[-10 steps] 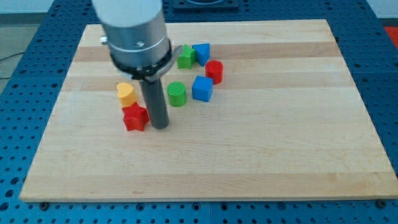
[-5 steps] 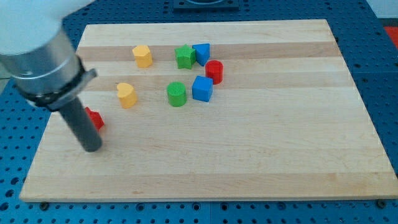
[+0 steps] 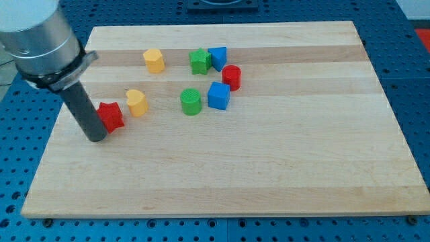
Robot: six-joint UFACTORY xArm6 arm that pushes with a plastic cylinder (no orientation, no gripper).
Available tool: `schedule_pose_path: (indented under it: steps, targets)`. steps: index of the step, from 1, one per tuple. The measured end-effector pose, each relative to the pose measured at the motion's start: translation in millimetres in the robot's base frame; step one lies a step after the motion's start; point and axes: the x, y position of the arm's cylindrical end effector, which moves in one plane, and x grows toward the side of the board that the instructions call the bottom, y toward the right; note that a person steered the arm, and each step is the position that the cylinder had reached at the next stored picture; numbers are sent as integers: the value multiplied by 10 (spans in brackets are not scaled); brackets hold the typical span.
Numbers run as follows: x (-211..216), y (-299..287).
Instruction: Push the red star bottom left to the yellow hexagon
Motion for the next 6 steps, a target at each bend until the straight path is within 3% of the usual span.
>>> schedule_pose_path:
  steps: [6]
  targets:
    - [-929, 265]
